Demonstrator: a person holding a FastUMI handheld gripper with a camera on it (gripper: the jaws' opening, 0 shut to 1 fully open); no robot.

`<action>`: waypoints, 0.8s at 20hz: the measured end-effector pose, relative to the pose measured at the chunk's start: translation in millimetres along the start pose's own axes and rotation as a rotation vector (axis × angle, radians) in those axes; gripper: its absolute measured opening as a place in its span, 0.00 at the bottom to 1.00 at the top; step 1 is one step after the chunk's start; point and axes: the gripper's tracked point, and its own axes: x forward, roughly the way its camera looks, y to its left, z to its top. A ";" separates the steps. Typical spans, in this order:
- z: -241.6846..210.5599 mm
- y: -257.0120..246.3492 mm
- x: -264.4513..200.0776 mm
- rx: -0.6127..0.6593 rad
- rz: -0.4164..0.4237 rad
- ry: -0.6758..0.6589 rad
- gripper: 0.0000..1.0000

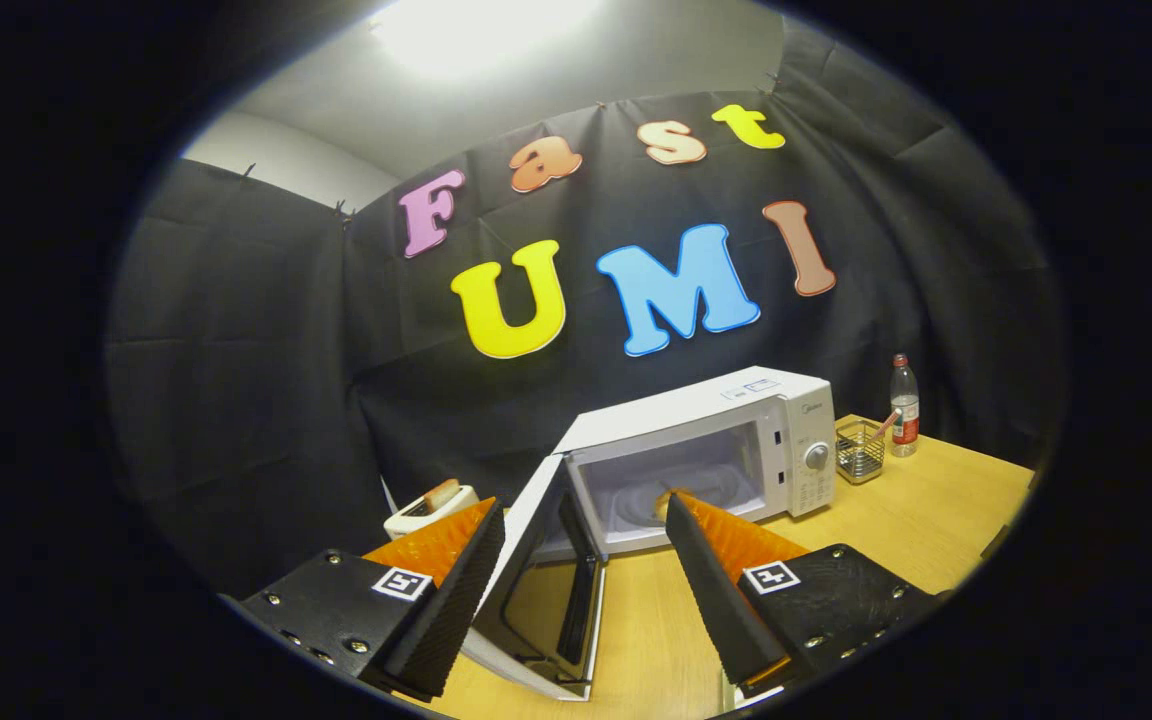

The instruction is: Open the microwave, put the food inside, and close the microwave door.

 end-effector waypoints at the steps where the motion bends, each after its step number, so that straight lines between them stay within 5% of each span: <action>1: -2.6 9.9 -5.9 -0.020 0.018 0.004 0.97; 16: -77.3 139.8 -40.7 -0.251 0.344 0.105 0.98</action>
